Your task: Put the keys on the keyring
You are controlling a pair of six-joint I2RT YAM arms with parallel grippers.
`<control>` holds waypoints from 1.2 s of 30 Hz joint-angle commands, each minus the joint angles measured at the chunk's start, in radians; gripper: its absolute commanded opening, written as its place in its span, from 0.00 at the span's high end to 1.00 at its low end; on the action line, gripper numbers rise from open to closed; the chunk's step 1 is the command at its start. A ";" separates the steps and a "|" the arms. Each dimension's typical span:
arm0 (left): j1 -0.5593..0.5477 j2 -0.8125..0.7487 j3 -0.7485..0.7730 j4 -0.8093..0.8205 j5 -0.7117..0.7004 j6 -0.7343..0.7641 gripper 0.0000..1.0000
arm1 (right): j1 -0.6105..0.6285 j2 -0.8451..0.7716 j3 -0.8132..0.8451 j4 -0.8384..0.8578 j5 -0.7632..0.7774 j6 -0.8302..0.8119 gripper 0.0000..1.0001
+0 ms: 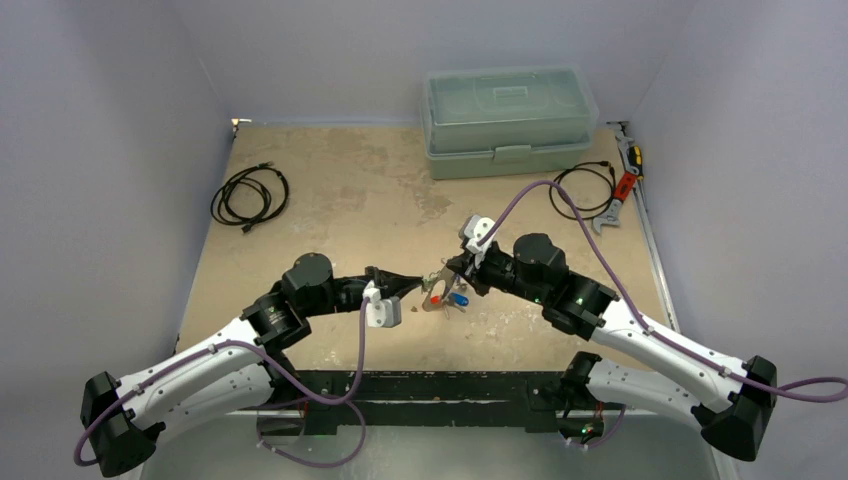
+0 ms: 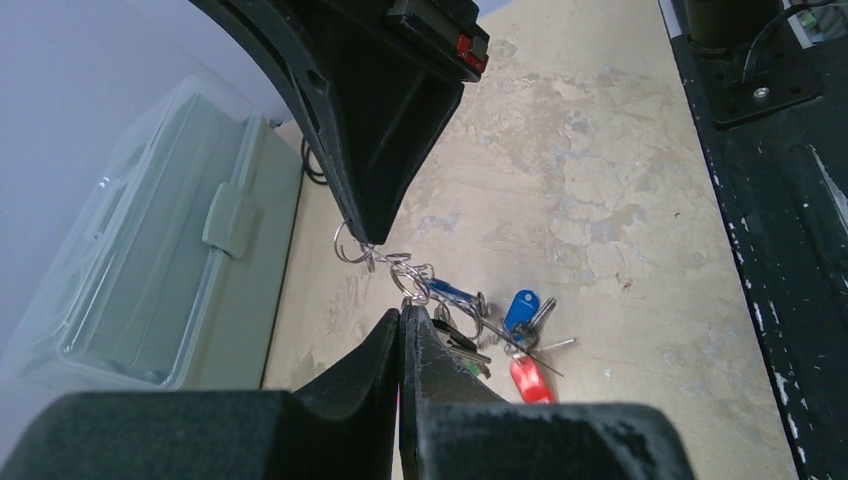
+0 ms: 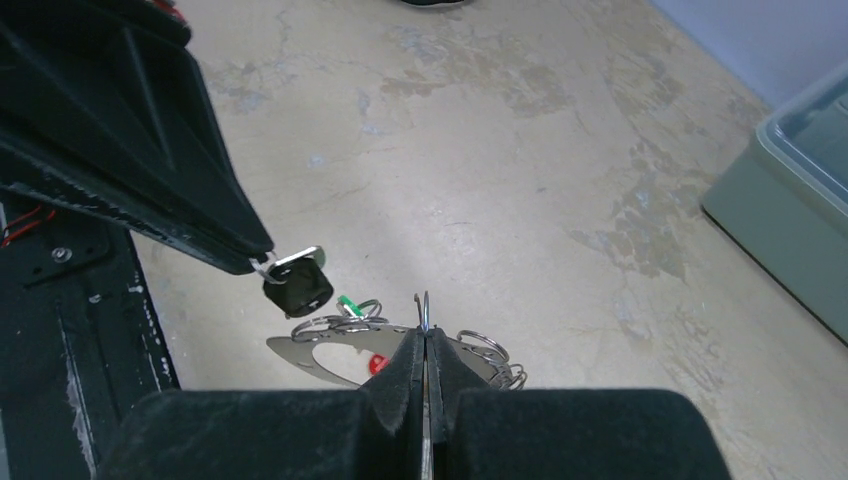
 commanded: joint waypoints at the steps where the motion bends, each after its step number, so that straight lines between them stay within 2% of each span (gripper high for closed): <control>1: 0.007 0.001 0.048 -0.014 0.046 0.020 1.00 | 0.043 -0.012 0.011 0.066 -0.017 -0.048 1.00; 13: 0.008 0.007 0.059 -0.034 0.078 0.022 1.00 | 0.163 0.057 0.058 0.045 0.062 -0.088 1.00; 27: 0.016 0.016 0.063 -0.039 0.085 0.008 1.00 | 0.205 0.070 0.078 0.051 0.094 -0.096 1.00; 36: 0.035 0.038 0.070 -0.034 0.037 -0.022 1.00 | 0.217 0.054 0.078 0.043 0.122 -0.098 1.00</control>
